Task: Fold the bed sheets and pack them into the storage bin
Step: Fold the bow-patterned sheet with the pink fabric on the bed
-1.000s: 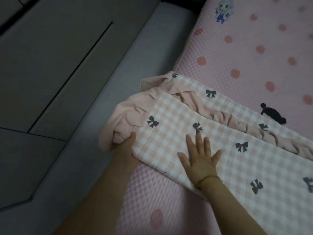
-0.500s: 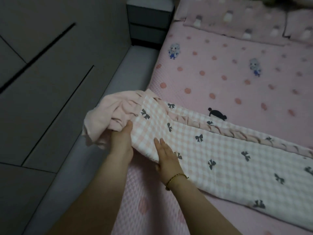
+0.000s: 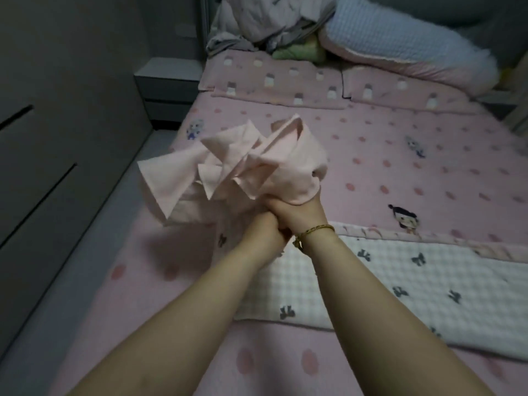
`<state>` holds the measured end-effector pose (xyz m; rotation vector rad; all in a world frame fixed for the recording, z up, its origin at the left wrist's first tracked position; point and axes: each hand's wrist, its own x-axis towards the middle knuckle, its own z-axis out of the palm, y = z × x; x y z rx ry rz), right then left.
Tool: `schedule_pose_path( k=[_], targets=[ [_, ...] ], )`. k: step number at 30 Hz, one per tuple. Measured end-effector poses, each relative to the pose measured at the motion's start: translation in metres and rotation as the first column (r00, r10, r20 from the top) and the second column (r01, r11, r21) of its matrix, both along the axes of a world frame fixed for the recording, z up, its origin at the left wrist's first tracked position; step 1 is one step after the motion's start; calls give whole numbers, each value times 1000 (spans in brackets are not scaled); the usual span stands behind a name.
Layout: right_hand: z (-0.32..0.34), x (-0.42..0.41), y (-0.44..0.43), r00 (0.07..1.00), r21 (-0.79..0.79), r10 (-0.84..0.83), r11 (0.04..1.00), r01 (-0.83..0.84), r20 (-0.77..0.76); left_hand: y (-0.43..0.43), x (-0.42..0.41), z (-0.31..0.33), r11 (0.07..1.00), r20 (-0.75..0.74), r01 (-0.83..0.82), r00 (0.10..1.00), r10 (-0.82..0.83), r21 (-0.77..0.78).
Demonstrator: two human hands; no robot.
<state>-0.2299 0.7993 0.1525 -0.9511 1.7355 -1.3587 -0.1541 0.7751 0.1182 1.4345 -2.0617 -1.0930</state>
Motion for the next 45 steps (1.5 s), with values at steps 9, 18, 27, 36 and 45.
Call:
schedule_pose_path(
  k=[9, 18, 27, 36, 45],
  targets=[
    [-85, -223, 122, 835, 427, -444, 857, 289, 325, 139, -151, -72, 913, 410, 336, 885, -221, -233],
    [-99, -327, 195, 771, 418, -525, 830, 369, 361, 153, -187, -82, 917, 705, 392, 671, -232, -72],
    [-69, -427, 254, 772, 433, -634, 708, 558, 44, 209, -294, -82, 863, 591, 503, 708, -386, -40],
    [-70, -581, 330, 799, 368, -596, 762, 532, 79, 289, -448, -81, 901, 632, 427, 720, -287, -77],
    [-44, -728, 412, 812, 436, -584, 726, 532, -19, 368, -597, -62, 900, 596, 428, 746, -299, -85]
  ],
)
